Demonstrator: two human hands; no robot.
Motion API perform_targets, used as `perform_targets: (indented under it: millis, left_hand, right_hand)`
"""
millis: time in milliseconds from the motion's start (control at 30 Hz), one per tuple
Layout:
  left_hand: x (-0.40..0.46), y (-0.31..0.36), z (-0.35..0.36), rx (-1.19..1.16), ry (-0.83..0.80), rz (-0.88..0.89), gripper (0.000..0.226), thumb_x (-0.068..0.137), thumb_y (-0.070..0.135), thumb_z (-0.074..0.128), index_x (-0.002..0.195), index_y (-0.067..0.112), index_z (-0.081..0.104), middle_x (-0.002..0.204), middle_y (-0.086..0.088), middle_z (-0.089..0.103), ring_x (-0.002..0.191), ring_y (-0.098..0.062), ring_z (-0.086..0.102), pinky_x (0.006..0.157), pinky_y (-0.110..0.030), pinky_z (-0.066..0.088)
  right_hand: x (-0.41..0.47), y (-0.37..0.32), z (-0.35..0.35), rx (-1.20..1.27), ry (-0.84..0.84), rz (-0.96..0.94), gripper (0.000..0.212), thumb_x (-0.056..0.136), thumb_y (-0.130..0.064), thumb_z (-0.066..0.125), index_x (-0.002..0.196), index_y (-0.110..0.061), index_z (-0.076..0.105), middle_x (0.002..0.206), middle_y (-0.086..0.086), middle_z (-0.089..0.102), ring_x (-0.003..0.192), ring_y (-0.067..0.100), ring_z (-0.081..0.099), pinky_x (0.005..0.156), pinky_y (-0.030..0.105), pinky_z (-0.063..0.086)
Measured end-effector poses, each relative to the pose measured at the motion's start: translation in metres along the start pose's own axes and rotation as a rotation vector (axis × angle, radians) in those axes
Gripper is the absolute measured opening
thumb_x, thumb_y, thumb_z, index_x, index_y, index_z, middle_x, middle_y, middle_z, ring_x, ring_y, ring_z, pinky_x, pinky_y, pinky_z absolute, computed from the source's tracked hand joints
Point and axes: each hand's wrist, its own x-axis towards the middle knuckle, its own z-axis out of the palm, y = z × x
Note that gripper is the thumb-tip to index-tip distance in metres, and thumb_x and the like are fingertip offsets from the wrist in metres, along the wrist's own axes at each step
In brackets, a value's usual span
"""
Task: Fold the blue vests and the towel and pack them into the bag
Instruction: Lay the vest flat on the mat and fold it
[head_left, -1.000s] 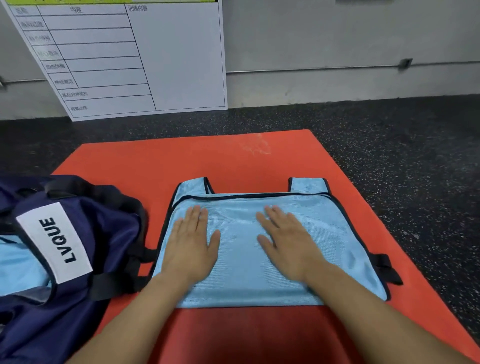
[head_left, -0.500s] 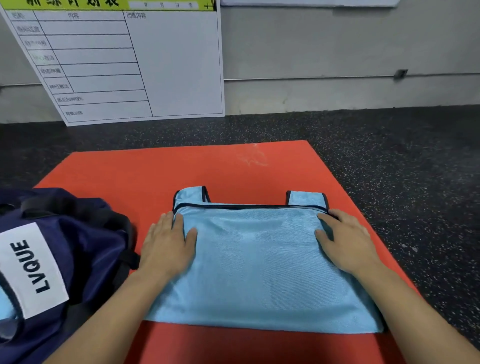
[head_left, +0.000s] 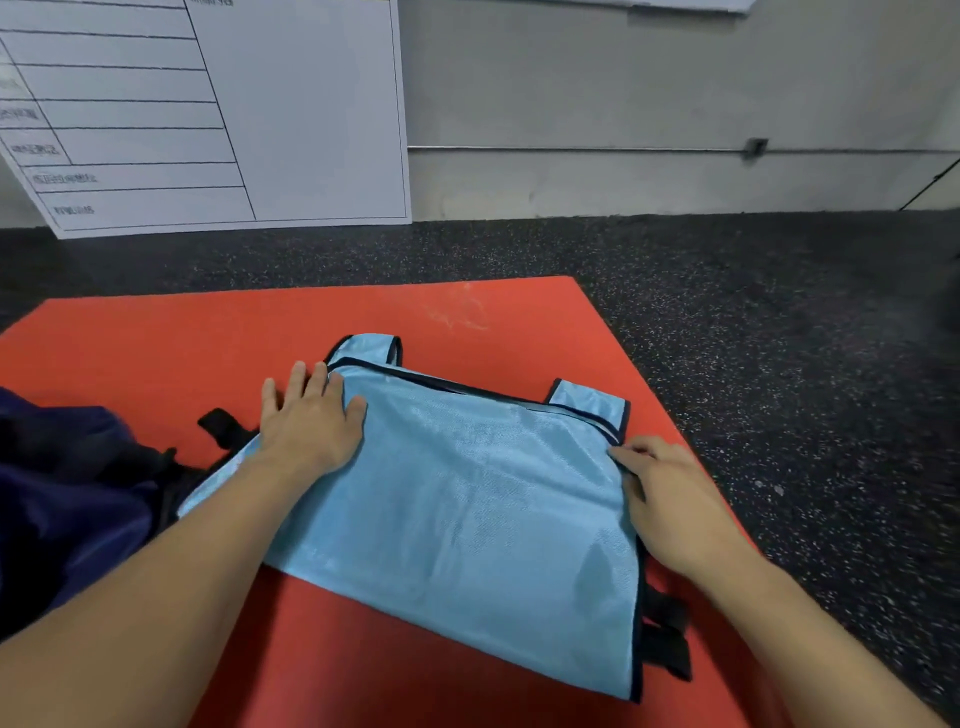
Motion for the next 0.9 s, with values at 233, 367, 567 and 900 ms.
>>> perform_targets:
  millis: [233, 367, 567, 900]
  left_hand:
    - [-0.041, -0.007, 0.021, -0.020, 0.101, 0.065, 0.067, 0.104, 0.055, 0.015, 0.162, 0.021, 0.016, 0.170, -0.006, 0.005, 0.157, -0.022, -0.005, 0.125, -0.050, -0.005]
    - [-0.088, -0.013, 0.025, -0.018, 0.108, 0.078, 0.085, 0.090, 0.063, 0.000, 0.160, 0.020, 0.024, 0.169, -0.006, 0.013, 0.157, -0.022, 0.001, 0.124, -0.048, -0.003]
    - [-0.156, -0.025, 0.007, -0.018, 0.096, 0.101, 0.102, 0.076, 0.066, -0.014, 0.161, 0.021, 0.022, 0.169, -0.007, 0.011, 0.157, -0.024, 0.001, 0.125, -0.045, -0.001]
    - [-0.212, -0.047, 0.005, -0.213, 0.003, 0.008, 0.063, 0.103, 0.056, 0.030, 0.158, 0.025, 0.027, 0.141, -0.014, 0.047, 0.136, -0.029, 0.041, 0.115, -0.038, 0.033]
  right_hand:
    - [-0.010, 0.011, -0.008, 0.011, -0.130, 0.014, 0.048, 0.102, -0.014, 0.044, 0.150, -0.023, 0.049, 0.147, -0.008, 0.045, 0.129, 0.021, 0.044, 0.107, 0.030, 0.037]
    - [-0.025, 0.008, -0.012, -0.019, -0.209, 0.048, 0.050, 0.101, -0.014, 0.042, 0.149, -0.024, 0.048, 0.147, -0.008, 0.043, 0.128, 0.022, 0.043, 0.107, 0.031, 0.038]
    - [-0.058, 0.002, -0.019, -0.061, -0.267, 0.087, 0.046, 0.099, -0.017, 0.042, 0.142, -0.022, 0.054, 0.145, -0.005, 0.044, 0.128, 0.023, 0.046, 0.110, 0.034, 0.038]
    - [-0.133, -0.027, -0.033, -0.024, -0.368, 0.023, 0.038, 0.102, -0.027, 0.041, 0.136, -0.021, 0.056, 0.137, -0.005, 0.043, 0.130, 0.020, 0.047, 0.108, 0.031, 0.040]
